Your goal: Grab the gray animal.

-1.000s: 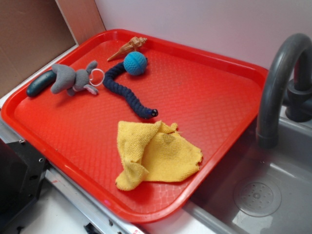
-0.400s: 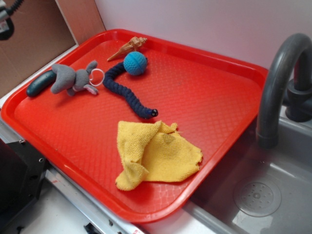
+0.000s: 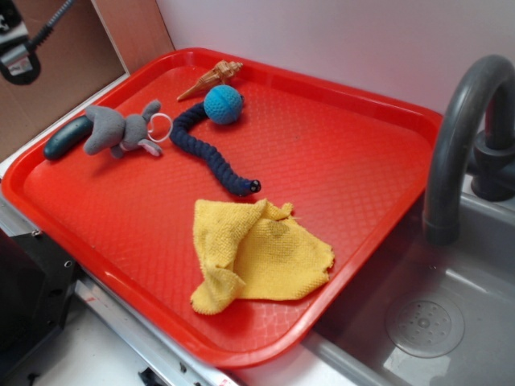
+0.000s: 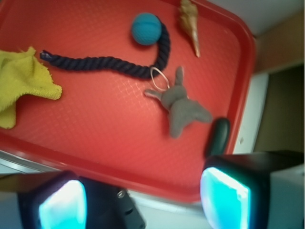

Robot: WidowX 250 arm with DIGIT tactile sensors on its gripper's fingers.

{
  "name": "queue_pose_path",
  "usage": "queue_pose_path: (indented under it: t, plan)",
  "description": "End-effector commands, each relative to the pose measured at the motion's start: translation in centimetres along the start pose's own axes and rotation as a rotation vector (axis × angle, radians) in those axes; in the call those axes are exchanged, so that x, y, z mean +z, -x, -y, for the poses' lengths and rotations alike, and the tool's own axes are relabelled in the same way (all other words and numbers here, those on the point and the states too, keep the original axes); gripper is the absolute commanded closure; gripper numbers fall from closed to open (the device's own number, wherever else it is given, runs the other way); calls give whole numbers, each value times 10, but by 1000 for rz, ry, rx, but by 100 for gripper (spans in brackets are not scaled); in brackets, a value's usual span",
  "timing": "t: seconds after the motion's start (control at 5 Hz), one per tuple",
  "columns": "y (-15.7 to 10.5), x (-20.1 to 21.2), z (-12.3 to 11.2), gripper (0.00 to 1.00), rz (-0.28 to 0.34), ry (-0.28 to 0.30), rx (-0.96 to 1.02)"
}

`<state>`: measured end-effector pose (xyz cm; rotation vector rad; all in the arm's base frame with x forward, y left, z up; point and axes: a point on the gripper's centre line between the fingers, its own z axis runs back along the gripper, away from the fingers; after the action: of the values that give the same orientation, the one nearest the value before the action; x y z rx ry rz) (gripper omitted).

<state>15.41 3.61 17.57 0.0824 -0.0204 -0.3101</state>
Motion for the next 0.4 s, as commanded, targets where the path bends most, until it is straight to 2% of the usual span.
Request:
queue_pose_path:
  t: [0.0,0.2]
  plan:
    - [-8,-25,-18,0,-42,1,-45]
    - [-12,-43,-27,0,-77,-18,-93]
